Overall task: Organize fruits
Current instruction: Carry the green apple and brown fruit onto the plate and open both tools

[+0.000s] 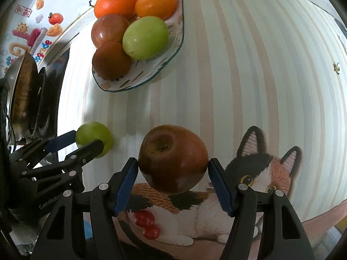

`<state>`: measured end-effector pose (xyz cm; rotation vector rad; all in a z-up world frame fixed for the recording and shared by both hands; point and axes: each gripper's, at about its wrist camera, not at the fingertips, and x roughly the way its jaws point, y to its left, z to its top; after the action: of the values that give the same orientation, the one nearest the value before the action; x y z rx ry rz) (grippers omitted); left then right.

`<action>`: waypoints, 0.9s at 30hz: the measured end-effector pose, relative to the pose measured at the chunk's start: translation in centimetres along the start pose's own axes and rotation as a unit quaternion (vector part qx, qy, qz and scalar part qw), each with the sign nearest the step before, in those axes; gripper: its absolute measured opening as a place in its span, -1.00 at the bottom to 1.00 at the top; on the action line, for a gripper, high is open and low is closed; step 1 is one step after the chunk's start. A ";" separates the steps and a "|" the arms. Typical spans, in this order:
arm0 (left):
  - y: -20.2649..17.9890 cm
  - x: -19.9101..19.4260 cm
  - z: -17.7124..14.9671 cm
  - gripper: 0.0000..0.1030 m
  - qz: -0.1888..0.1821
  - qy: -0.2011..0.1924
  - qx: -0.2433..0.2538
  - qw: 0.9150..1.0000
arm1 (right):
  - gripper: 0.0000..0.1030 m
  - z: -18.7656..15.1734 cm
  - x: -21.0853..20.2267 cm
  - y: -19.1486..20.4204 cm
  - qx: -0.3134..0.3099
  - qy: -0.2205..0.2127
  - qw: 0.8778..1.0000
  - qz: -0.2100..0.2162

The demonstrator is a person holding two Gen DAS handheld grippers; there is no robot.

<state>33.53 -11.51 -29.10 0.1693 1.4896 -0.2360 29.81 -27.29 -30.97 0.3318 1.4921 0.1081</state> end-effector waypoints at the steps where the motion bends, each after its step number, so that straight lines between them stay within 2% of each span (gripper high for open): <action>1: 0.0 0.0 -0.1 0.10 -0.001 0.000 -0.001 1.000 | 0.35 -0.1 -0.2 -0.2 0.000 -0.002 1.000 0.000; 2: 0.4 0.5 1.0 0.09 -0.001 -0.001 -0.002 1.000 | 0.35 -0.1 -0.4 -0.4 0.003 -0.004 1.000 0.002; 6: 0.9 0.2 -0.2 0.09 0.004 -0.004 0.003 1.000 | 0.33 -0.1 -0.2 -0.7 0.000 -0.006 1.000 -0.003; 13: 0.8 0.1 0.4 0.09 0.006 -0.005 0.000 1.000 | 0.32 -0.6 0.0 -0.9 -0.006 0.006 1.000 -0.007; 16: 1.0 -0.1 0.4 0.09 0.004 -0.008 -0.001 1.000 | 0.37 -0.6 0.9 -1.0 -0.002 0.030 1.000 -0.005; 23: 1.3 -2.0 0.8 0.09 -0.007 -0.022 -0.003 1.000 | 0.35 -0.9 0.5 -0.8 0.005 0.007 1.000 -0.012; 27: 1.2 -4.7 2.0 0.09 -0.023 -0.038 0.002 0.999 | 0.34 -0.1 -0.4 -0.3 0.019 -0.004 1.000 0.010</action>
<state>35.48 -10.60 -24.28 0.1283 1.4193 -0.2789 29.66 -27.64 -30.72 0.3773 1.4851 0.0953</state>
